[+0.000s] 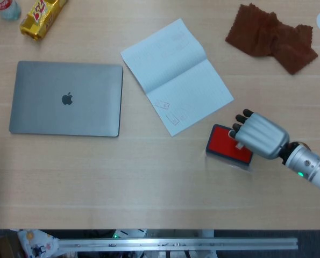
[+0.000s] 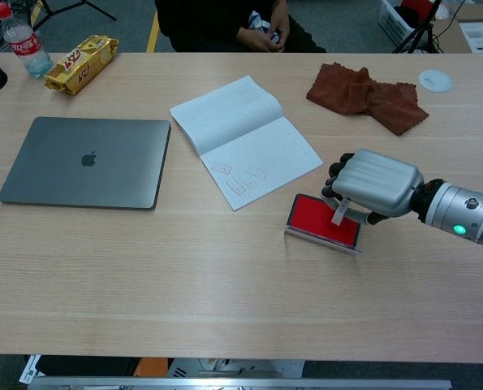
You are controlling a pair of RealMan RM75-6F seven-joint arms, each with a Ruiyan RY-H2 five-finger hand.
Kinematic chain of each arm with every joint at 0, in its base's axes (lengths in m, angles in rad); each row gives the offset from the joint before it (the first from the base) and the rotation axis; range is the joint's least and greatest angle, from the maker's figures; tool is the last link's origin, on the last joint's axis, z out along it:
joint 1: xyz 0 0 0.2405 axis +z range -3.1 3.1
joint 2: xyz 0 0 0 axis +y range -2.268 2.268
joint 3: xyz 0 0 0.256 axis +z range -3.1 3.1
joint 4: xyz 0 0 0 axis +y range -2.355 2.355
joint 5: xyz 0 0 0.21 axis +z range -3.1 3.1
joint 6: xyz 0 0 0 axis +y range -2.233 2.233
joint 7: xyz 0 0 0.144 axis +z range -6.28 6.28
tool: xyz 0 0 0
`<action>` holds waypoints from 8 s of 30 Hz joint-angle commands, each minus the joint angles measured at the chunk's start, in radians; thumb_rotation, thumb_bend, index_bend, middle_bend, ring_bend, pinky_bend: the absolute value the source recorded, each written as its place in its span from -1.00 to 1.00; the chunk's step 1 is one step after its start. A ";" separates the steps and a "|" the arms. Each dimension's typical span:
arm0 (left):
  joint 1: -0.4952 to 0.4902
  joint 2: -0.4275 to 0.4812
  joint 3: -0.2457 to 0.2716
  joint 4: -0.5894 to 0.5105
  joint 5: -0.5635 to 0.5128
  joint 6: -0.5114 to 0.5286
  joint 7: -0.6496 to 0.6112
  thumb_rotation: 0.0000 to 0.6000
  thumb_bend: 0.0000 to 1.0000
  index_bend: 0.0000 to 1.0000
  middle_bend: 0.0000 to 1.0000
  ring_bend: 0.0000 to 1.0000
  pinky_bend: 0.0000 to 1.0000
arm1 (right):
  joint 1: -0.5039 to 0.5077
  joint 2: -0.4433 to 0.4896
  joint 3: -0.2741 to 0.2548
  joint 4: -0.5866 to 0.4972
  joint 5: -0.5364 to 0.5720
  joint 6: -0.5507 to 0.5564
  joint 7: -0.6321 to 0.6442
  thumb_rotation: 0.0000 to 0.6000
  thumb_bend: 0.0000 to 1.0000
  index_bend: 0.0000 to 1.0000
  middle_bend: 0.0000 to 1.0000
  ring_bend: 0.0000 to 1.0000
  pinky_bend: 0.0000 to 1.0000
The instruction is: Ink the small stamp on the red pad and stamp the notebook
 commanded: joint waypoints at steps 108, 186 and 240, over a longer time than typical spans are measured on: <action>-0.014 0.023 0.005 -0.011 -0.021 -0.048 -0.014 1.00 -0.46 -0.52 -0.53 -0.47 -0.49 | 0.285 -0.249 0.182 0.172 0.609 -0.210 -0.301 1.00 -0.09 0.84 0.46 -0.06 -0.19; -0.005 0.018 0.009 0.009 -0.033 -0.053 -0.032 1.00 -0.46 -0.59 -0.53 -0.47 -0.49 | 0.331 -0.325 0.199 0.282 0.649 -0.200 -0.377 1.00 -0.02 0.99 0.59 0.07 -0.15; 0.000 0.037 0.015 -0.016 -0.023 -0.047 -0.028 1.00 -0.46 -0.63 -0.54 -0.47 -0.49 | 0.350 -0.237 0.268 0.193 0.709 -0.184 -0.388 1.00 -0.01 1.00 0.61 0.10 -0.13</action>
